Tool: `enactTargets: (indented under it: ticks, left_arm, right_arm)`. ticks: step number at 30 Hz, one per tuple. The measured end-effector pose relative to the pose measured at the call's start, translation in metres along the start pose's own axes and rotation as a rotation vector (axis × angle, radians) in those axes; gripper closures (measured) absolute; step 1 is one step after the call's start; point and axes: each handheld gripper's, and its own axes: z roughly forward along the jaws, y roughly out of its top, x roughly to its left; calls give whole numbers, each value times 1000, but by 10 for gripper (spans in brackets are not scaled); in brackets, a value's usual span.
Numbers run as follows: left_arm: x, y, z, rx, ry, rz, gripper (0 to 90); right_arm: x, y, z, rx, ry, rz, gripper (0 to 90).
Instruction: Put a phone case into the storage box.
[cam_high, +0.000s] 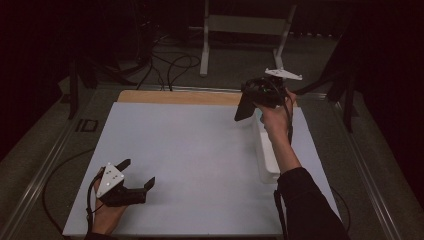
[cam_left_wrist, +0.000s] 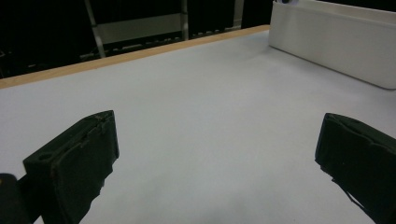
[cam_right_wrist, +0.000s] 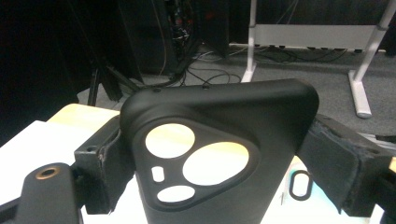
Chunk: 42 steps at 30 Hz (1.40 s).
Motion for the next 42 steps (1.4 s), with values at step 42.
enactTargets:
  ticks: [42]
  left_arm:
    - [-1, 0, 1, 2, 2, 0, 4]
  right_arm:
    - [-51, 2, -14, 10, -186, 28, 149]
